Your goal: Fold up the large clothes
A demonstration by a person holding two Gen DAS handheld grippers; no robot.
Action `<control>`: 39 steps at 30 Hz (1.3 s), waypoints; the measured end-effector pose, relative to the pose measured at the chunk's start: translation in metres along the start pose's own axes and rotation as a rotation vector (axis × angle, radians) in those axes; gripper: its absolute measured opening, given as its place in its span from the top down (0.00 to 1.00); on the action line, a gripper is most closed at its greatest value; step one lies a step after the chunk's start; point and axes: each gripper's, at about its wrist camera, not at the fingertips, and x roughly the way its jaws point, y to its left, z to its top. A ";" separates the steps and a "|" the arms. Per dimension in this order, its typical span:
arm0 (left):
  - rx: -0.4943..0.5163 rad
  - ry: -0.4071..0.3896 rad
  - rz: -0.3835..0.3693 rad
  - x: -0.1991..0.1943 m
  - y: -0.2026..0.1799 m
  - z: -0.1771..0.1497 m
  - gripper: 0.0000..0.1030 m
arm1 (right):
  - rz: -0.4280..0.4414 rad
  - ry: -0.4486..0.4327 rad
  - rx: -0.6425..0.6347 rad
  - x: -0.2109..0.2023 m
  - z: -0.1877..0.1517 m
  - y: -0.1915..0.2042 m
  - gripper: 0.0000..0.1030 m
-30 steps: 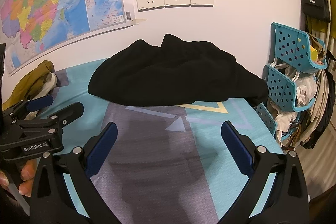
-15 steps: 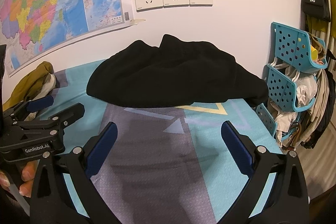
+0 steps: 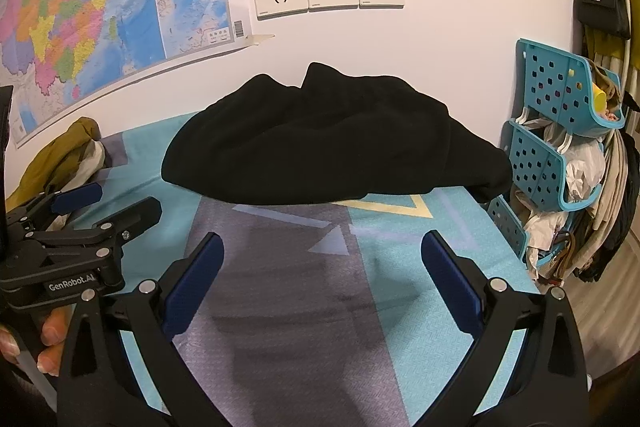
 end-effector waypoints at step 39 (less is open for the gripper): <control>-0.001 -0.001 0.001 0.001 -0.001 -0.002 0.07 | 0.001 -0.003 0.004 0.001 -0.001 -0.001 0.05</control>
